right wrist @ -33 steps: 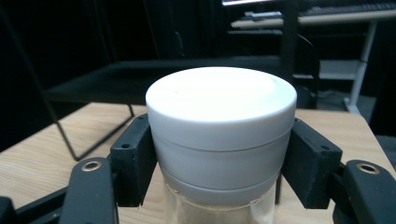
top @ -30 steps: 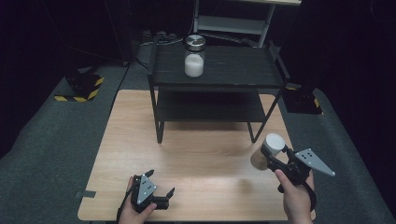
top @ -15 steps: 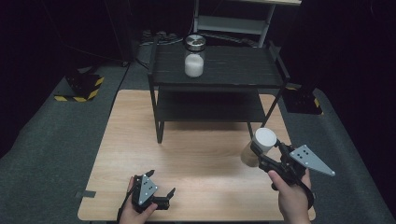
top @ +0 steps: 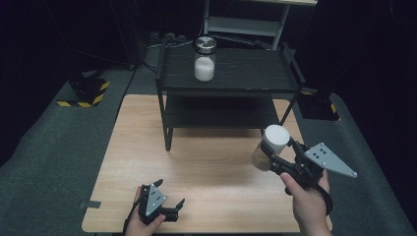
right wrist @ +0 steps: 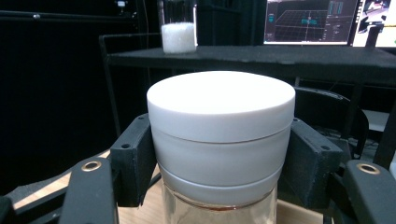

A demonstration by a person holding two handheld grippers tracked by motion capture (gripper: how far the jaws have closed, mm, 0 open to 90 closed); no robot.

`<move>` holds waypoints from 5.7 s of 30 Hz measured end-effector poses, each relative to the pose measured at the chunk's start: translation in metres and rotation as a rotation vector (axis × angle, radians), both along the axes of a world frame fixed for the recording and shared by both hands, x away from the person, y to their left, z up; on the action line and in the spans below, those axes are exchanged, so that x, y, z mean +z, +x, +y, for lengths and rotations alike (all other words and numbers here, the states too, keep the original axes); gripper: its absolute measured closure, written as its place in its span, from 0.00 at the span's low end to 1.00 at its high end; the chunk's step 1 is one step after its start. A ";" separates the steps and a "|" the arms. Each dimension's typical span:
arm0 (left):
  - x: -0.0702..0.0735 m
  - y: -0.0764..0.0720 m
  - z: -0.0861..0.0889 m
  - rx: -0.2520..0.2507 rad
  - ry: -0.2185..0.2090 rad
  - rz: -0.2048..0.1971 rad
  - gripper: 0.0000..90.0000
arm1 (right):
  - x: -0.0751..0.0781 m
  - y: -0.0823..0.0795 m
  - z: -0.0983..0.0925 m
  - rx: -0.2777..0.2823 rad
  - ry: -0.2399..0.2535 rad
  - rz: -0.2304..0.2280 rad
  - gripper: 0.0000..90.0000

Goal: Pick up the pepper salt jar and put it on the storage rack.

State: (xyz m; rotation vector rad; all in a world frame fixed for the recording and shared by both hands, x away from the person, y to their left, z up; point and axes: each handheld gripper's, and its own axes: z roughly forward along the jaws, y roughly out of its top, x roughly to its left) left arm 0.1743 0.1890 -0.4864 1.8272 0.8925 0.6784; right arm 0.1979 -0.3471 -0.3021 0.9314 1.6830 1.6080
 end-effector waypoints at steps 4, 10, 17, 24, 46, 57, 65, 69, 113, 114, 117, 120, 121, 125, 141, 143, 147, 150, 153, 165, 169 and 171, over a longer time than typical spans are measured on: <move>0.000 -0.001 -0.001 -0.002 0.009 -0.003 0.01 | 0.007 0.003 0.001 0.003 0.021 0.004 0.38; 0.000 -0.003 -0.002 0.012 0.002 -0.001 0.01 | 0.023 0.010 0.008 -0.014 0.030 -0.012 0.38; 0.000 -0.002 0.001 0.006 -0.015 0.008 0.01 | 0.036 0.017 0.014 -0.037 0.025 -0.019 0.38; 0.000 -0.002 0.001 -0.013 -0.002 0.006 0.01 | 0.051 0.029 0.022 -0.065 0.031 -0.030 0.38; 0.001 -0.001 0.006 -0.036 -0.012 0.022 0.01 | 0.104 0.078 0.049 -0.137 0.040 -0.056 0.38; 0.002 -0.004 0.005 -0.028 -0.004 0.019 0.01 | 0.119 0.106 0.066 -0.159 0.028 -0.068 0.38; 0.002 -0.003 0.005 -0.031 -0.009 0.025 0.01 | 0.125 0.119 0.077 -0.183 0.017 -0.097 0.38; 0.002 -0.003 0.005 -0.033 -0.005 0.025 0.01 | 0.125 0.129 0.081 -0.198 0.019 -0.083 0.38; 0.003 0.001 0.005 -0.038 -0.010 0.038 0.01 | 0.125 0.171 0.094 -0.221 -0.026 -0.013 0.37; 0.004 0.001 0.004 -0.039 -0.006 0.038 0.01 | 0.125 0.171 0.094 -0.221 -0.026 -0.013 0.37; 0.004 0.001 0.004 -0.040 -0.005 0.037 0.01 | 0.124 0.170 0.094 -0.221 -0.016 -0.015 0.37; 0.004 0.000 0.004 -0.042 -0.006 0.036 0.01 | 0.124 0.170 0.094 -0.222 -0.016 -0.014 0.36; 0.004 0.000 0.004 -0.041 -0.008 0.037 0.01 | 0.125 0.170 0.094 -0.223 -0.017 -0.015 0.36; 0.003 0.001 0.004 -0.040 -0.009 0.038 0.01 | 0.126 0.170 0.095 -0.218 -0.017 -0.016 0.33; 0.004 0.001 0.001 -0.047 0.001 0.037 0.01 | 0.122 0.164 0.091 -0.193 0.010 -0.017 0.00; 0.004 0.001 0.001 -0.048 0.001 0.037 0.01 | 0.122 0.162 0.091 -0.191 0.014 -0.019 0.00; 0.004 0.001 0.001 -0.051 0.004 0.036 0.01 | 0.121 0.156 0.089 -0.190 0.015 -0.024 0.00; 0.005 0.002 0.000 -0.047 0.005 0.039 0.01 | 0.119 0.148 0.084 -0.179 0.027 -0.025 0.00; 0.004 0.001 0.000 -0.047 0.007 0.035 0.01 | 0.118 0.145 0.084 -0.171 0.021 -0.023 0.00; 0.004 0.000 -0.001 -0.046 0.006 0.035 0.01 | 0.096 0.117 0.077 -0.130 0.007 -0.054 0.00; 0.004 -0.001 0.000 -0.047 0.008 0.029 0.01 | 0.086 0.105 0.068 -0.113 0.035 -0.073 0.00; 0.004 -0.001 -0.001 -0.046 0.010 0.028 0.01 | 0.082 0.098 0.063 -0.100 0.041 -0.084 0.00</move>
